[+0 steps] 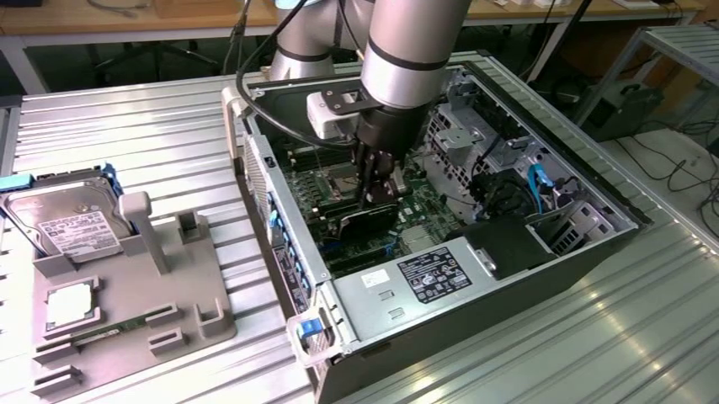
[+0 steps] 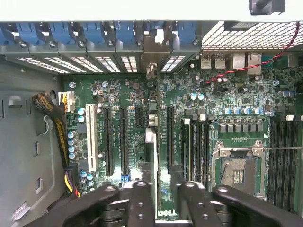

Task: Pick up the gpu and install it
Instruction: 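Insert the gpu into the slot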

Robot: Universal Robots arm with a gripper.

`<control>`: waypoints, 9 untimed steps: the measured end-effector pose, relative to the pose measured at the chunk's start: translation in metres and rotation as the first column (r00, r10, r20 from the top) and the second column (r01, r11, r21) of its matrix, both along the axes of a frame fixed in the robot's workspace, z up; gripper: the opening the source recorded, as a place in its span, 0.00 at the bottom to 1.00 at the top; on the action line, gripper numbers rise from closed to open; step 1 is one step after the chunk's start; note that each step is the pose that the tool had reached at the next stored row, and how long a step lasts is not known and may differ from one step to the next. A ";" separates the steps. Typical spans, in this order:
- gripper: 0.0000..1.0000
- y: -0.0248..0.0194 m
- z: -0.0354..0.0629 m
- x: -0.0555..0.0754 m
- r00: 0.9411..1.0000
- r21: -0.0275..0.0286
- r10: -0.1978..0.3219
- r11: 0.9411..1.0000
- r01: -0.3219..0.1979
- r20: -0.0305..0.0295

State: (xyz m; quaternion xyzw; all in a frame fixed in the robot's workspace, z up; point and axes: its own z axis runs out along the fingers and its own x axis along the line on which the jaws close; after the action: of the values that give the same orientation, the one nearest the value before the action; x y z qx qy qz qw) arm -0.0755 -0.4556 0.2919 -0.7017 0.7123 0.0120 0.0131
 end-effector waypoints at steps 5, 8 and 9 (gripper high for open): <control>0.11 0.0000 0.0000 0.000 1.000 0.000 0.000 1.000 0.000 0.000; 0.11 0.0000 0.0000 0.000 1.000 0.000 0.000 1.000 0.000 0.000; 0.11 0.0000 0.0000 0.000 1.000 0.000 0.000 1.000 0.000 0.000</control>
State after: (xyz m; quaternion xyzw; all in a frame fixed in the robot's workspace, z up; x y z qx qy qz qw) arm -0.0755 -0.4556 0.2919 -0.7017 0.7123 0.0120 0.0131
